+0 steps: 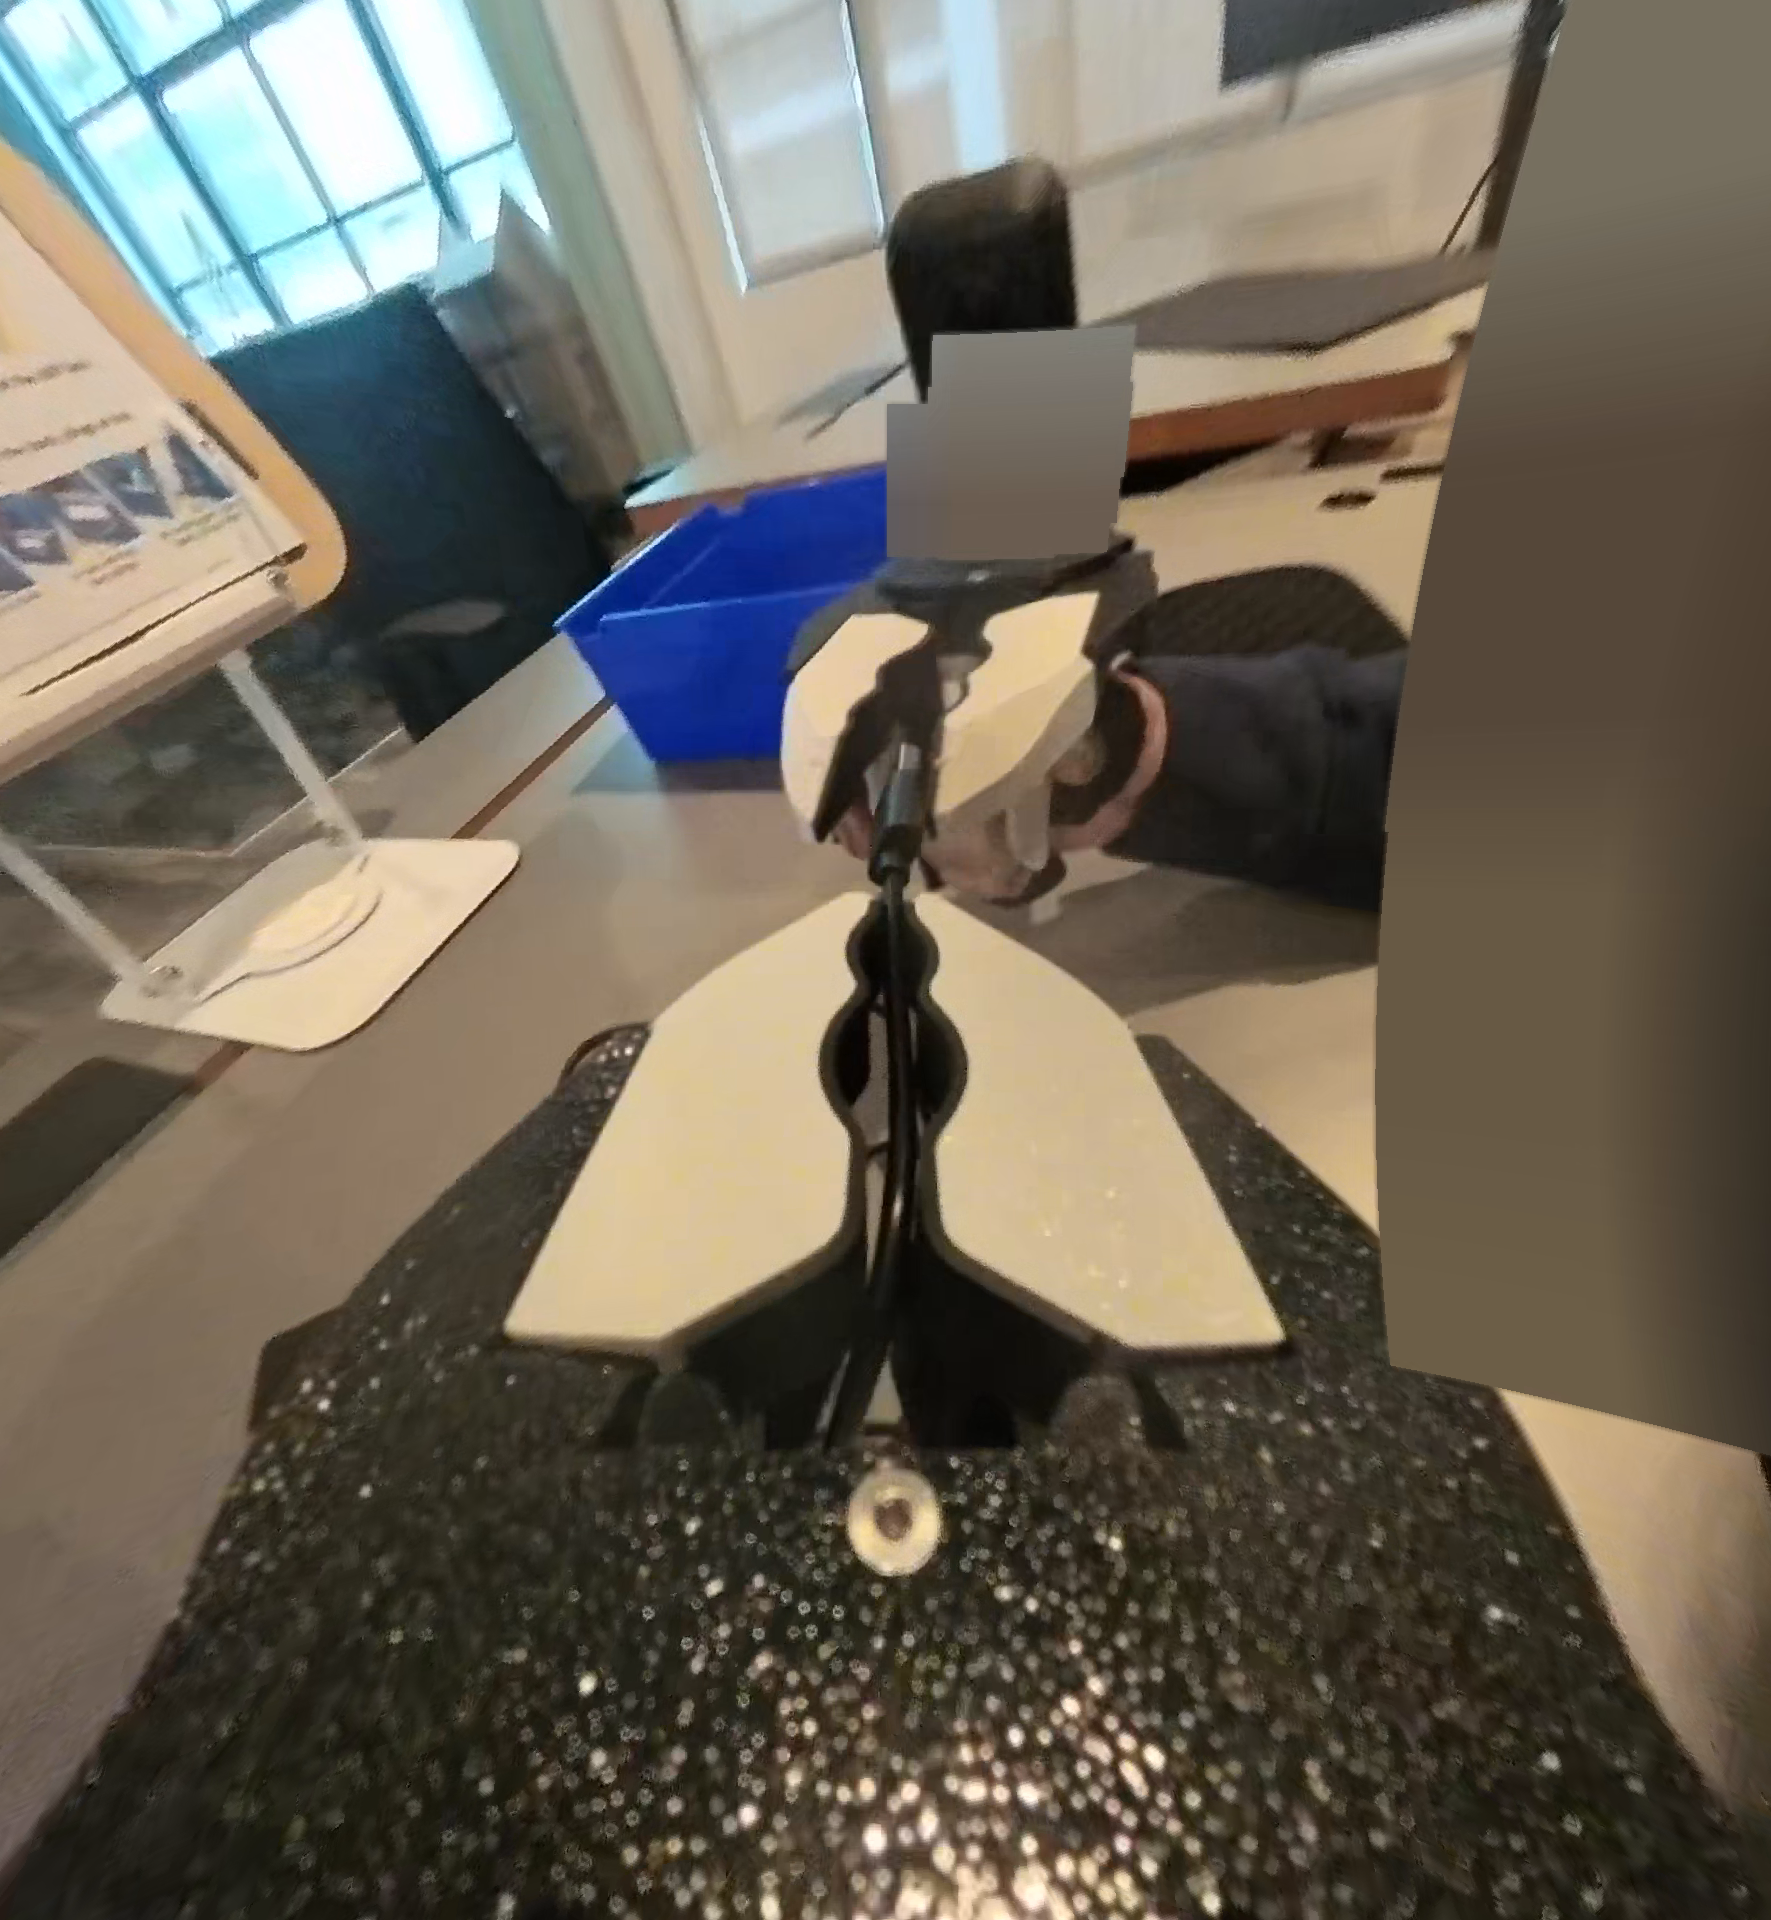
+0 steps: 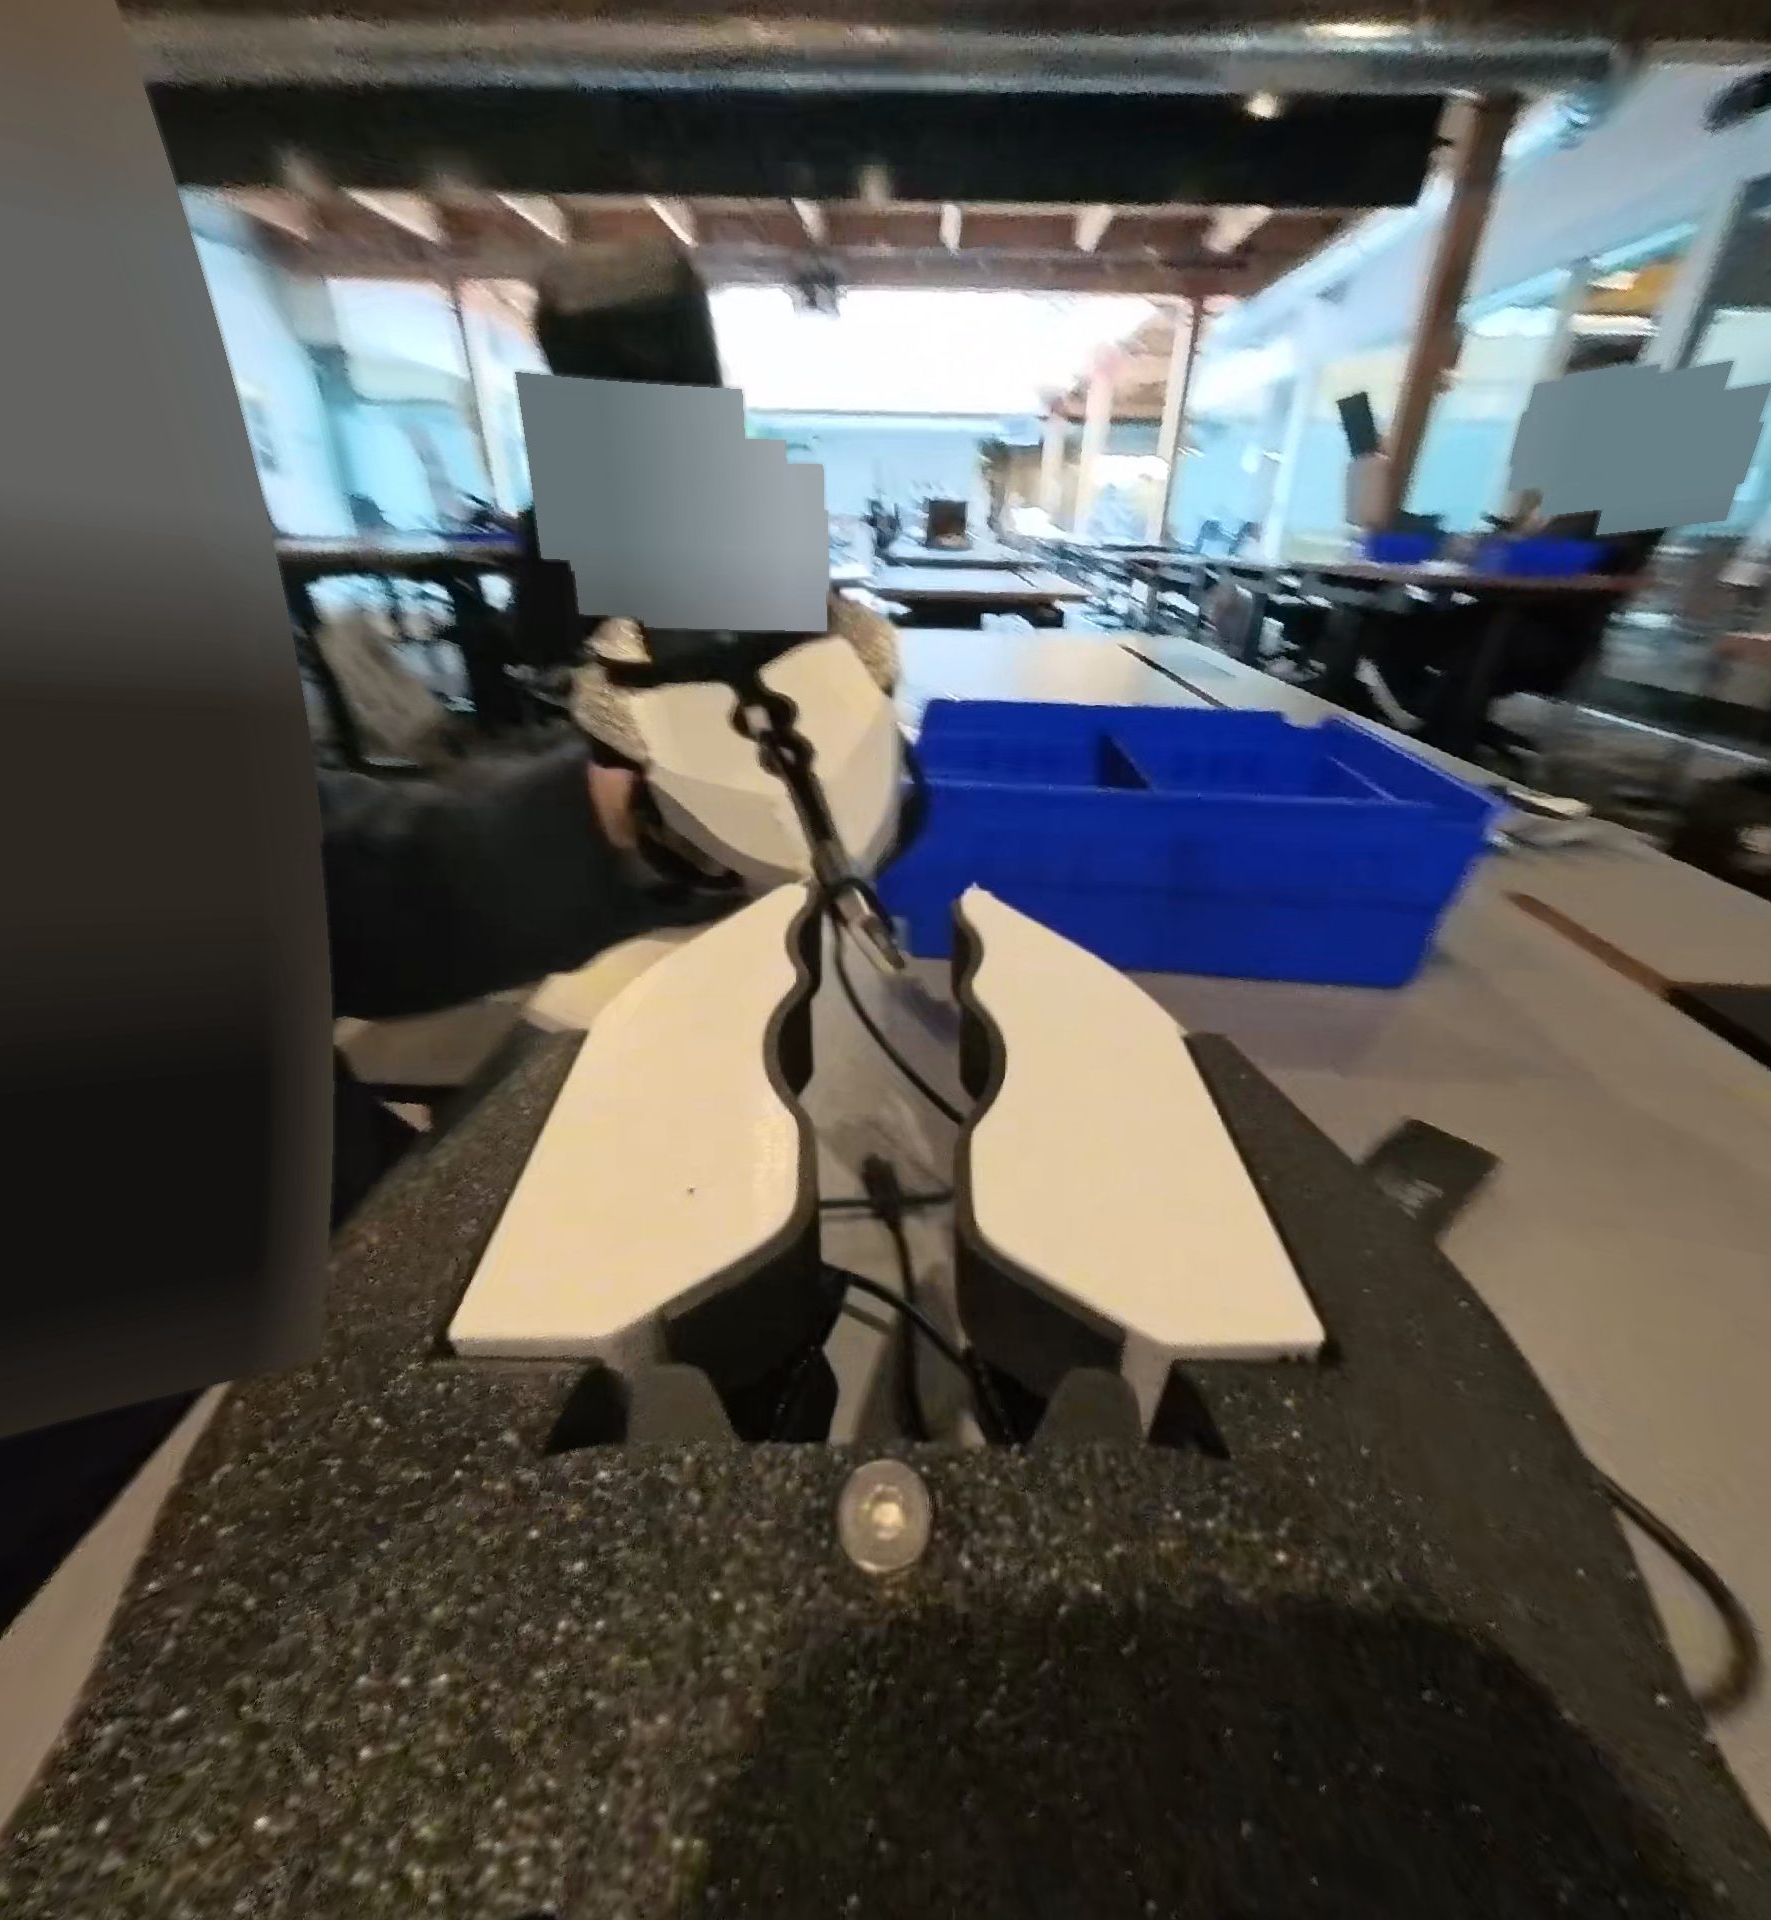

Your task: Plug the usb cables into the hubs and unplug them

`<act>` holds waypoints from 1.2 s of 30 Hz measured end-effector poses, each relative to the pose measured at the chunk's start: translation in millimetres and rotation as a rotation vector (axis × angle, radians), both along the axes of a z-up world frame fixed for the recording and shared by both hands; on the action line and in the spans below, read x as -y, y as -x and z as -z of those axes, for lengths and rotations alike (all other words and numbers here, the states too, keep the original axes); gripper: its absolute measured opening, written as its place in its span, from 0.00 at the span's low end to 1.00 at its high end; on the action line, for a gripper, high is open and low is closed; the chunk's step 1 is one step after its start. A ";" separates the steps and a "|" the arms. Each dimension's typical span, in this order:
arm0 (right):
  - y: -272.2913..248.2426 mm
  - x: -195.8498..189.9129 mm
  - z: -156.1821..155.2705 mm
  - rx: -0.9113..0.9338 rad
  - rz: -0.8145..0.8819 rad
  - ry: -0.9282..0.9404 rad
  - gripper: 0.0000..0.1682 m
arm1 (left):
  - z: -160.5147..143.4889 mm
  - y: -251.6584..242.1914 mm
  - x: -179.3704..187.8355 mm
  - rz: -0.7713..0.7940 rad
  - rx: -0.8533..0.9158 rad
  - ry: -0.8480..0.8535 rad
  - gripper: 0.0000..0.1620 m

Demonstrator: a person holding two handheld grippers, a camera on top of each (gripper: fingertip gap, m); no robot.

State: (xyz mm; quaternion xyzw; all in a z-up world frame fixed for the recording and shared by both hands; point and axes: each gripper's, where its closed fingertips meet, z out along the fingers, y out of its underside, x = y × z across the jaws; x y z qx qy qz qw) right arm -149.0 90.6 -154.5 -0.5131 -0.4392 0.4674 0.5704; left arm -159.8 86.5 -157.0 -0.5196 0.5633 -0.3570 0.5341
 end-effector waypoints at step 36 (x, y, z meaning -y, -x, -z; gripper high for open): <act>-2.5 16.4 -12.5 -0.027 -0.056 -0.076 0.04 | 4.9 -5.3 5.3 -0.049 -0.042 -0.061 0.19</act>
